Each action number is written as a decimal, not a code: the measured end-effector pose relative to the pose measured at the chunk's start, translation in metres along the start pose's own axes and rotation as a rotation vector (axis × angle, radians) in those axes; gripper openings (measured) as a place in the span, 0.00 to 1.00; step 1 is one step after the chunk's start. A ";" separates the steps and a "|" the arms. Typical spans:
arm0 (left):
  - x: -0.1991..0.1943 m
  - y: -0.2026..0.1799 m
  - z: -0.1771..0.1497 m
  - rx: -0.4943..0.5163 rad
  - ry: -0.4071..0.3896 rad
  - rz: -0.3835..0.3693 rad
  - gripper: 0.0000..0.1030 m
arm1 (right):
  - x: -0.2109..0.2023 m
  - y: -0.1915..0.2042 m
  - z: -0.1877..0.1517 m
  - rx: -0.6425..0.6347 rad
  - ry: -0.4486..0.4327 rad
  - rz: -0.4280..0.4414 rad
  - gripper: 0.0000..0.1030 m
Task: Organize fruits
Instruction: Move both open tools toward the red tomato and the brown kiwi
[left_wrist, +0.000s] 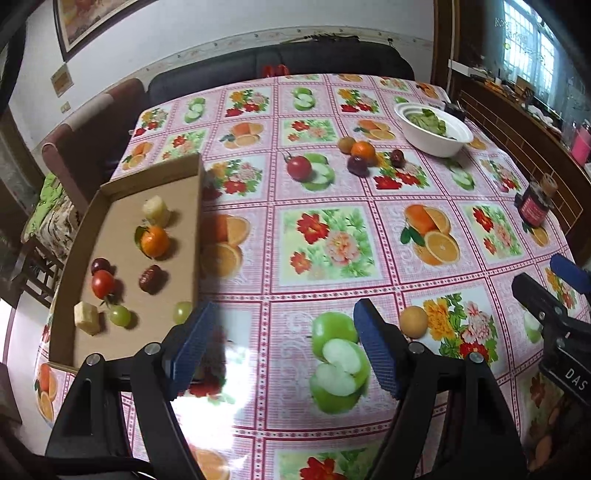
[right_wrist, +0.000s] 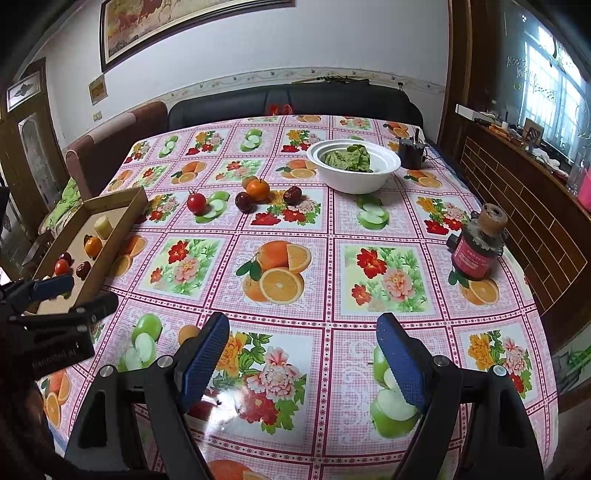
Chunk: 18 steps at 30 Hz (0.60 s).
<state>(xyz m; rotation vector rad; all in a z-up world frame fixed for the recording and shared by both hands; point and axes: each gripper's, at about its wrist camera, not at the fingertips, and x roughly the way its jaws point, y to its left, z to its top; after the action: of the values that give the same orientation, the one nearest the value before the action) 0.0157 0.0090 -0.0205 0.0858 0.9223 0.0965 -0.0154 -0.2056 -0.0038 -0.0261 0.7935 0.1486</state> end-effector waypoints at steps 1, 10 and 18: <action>-0.001 0.001 0.000 -0.002 -0.001 0.002 0.75 | -0.001 0.000 0.000 0.001 -0.002 0.003 0.81; -0.003 0.004 -0.001 -0.006 -0.008 0.007 0.75 | -0.005 0.002 0.000 0.001 -0.011 0.005 0.81; -0.004 0.005 -0.001 -0.007 -0.009 0.007 0.75 | -0.007 0.005 0.000 -0.003 -0.013 0.004 0.81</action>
<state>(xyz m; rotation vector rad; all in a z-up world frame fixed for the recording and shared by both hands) 0.0124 0.0133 -0.0172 0.0828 0.9127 0.1057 -0.0211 -0.2019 0.0011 -0.0265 0.7806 0.1533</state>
